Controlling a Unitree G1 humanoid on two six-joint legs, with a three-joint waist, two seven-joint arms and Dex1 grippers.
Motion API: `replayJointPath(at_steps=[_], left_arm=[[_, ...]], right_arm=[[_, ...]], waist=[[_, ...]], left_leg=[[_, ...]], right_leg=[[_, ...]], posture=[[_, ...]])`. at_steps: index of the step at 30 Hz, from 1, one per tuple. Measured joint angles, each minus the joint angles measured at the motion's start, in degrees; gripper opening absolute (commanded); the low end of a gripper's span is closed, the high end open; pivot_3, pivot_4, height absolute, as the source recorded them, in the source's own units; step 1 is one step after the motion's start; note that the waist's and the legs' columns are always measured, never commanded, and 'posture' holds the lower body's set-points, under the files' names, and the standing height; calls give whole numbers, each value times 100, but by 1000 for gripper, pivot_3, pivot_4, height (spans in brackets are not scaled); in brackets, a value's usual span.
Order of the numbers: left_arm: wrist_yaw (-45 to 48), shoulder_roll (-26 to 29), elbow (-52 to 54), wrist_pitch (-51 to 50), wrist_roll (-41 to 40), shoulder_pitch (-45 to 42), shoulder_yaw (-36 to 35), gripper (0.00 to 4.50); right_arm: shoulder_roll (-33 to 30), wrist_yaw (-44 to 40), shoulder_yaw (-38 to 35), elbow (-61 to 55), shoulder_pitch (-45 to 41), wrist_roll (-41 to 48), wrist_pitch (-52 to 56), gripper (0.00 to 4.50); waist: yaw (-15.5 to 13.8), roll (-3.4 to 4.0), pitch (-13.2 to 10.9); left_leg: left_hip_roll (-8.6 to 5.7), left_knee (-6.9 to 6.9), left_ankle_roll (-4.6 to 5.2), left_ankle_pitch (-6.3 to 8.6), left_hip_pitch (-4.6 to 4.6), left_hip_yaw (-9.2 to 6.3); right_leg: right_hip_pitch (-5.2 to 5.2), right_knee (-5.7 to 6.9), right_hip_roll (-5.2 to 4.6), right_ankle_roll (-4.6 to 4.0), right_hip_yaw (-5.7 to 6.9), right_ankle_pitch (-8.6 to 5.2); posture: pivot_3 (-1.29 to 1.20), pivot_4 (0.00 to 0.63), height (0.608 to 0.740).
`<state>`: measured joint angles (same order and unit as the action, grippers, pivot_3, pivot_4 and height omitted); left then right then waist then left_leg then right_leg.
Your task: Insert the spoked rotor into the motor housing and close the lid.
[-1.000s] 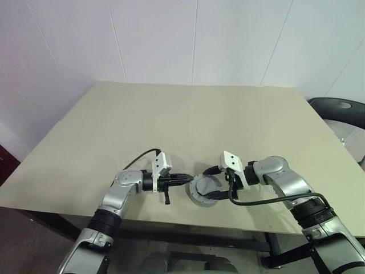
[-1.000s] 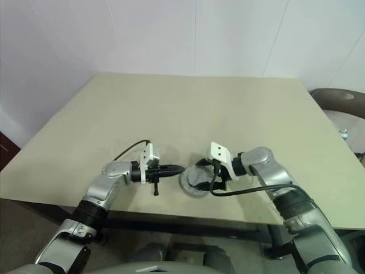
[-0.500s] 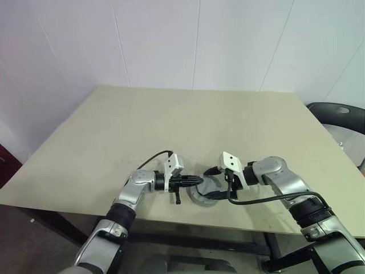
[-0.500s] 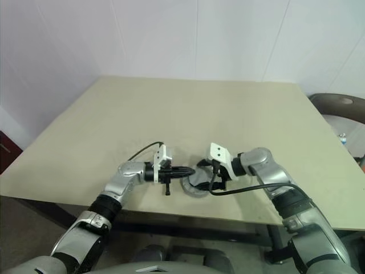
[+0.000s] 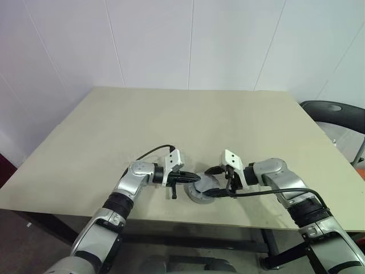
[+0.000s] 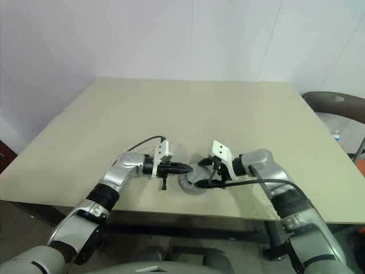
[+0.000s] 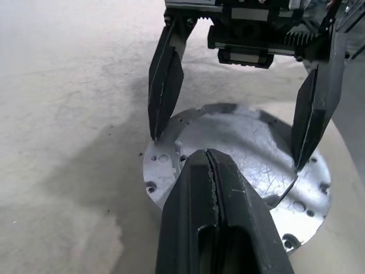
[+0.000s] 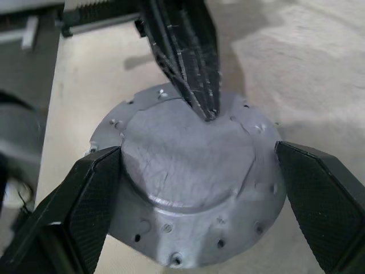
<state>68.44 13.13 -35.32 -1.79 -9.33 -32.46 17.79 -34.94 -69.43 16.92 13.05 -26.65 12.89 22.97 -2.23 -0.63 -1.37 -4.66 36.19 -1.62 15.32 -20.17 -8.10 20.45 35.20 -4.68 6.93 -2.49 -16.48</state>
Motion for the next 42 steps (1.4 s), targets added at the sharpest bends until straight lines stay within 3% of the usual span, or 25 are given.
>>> replayJointPath(at_steps=[11, 16, 24, 31, 42], left_arm=[[7, 350, -457, -360, 265, -62, -50, 0], [140, 236, -457, -338, 267, -121, -22, 0], [31, 173, -513, -234, 300, -87, -126, 0], [125, 67, -506, -362, 43, -10, -507, 0], [115, -400, -180, -668, -1004, 39, -1509, 0]], right_arm=[[-500, -124, -1026, 649, -287, 615, 1232, 4462], [-488, -416, -1166, 611, -242, 1082, 1884, 4462], [-448, -292, -1351, 572, -93, 1363, 2439, 4462], [-560, -360, -1346, 595, -67, 1331, 2449, 4462], [-921, -707, -1340, 746, 232, 1329, 2772, 4462]], waist=[[-14, 17, -19], [-190, 36, -13], [-159, 38, -20], [-155, 43, -28], [-134, 35, -45]], left_leg=[[2, 7, 16, -9, -24, 15], [-6, -19, 33, -5, -81, 7], [-9, 2, 27, -1, -90, 15], [-12, 1, 34, -6, -116, 14], [-13, 1, 31, -9, -216, 22]], right_leg=[[39, 18, -1, 8, 4, 35], [98, 6, -9, 21, 12, 59], [95, 4, -10, 4, 10, 51], [104, 6, -9, 27, 10, 66], [221, 31, -10, 24, -1, 79]], posture=[[0, 0, 740], [0, 0, 740], [0, 0, 740], [0, 0, 740], [0, 0, 740]])
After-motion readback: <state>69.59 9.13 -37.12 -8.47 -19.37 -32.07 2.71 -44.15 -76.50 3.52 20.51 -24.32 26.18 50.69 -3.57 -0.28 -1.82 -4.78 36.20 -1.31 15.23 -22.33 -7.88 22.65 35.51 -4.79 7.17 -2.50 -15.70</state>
